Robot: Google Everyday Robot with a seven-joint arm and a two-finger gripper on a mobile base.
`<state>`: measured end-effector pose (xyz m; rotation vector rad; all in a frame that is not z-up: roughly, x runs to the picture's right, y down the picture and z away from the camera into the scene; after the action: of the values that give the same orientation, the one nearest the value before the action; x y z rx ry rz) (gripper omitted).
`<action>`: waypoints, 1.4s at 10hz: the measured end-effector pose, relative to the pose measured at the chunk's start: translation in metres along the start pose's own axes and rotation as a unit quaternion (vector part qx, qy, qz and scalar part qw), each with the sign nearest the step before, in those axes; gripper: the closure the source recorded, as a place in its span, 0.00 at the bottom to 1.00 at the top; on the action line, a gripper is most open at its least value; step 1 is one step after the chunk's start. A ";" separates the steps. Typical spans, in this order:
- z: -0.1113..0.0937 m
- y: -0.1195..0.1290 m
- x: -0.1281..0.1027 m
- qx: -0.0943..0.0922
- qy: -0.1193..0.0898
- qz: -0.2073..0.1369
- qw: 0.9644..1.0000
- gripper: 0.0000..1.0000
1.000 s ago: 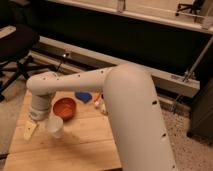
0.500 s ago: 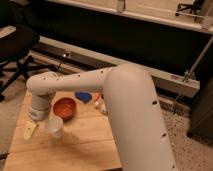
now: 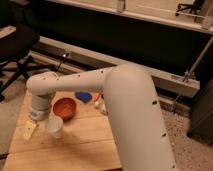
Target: Drag the ceramic bowl in a circle
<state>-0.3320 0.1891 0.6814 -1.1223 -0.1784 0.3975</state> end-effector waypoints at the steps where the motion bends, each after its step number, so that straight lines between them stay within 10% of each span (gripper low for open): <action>1: 0.000 0.000 0.000 0.000 0.000 0.000 1.000 0.20; 10: -0.001 -0.001 0.000 0.002 0.001 0.001 1.000 0.20; 14: -0.051 -0.042 0.003 0.062 -0.012 0.069 0.996 0.20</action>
<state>-0.3025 0.1315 0.6974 -1.0107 -0.0950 0.5384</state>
